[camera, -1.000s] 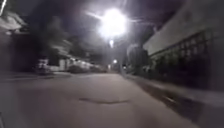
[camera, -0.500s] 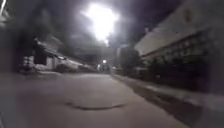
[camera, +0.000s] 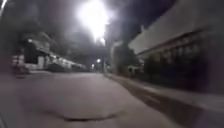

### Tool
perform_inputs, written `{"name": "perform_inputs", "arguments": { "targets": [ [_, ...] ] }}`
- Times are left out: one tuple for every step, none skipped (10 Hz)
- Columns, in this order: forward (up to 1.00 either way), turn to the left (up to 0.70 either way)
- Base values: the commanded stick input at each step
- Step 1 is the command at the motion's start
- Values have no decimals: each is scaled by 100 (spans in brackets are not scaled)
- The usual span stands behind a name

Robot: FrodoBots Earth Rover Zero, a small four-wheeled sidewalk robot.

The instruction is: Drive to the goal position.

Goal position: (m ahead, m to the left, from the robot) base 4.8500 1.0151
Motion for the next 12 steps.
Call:
{"name": "perform_inputs", "arguments": {
  "targets": [
    [70,0],
    [70,0],
    [70,0],
    [70,0],
    [70,0],
    [70,0],
    [70,0],
    [70,0],
    [70,0],
    [70,0],
    [70,0],
    [70,0]
  ]
}}
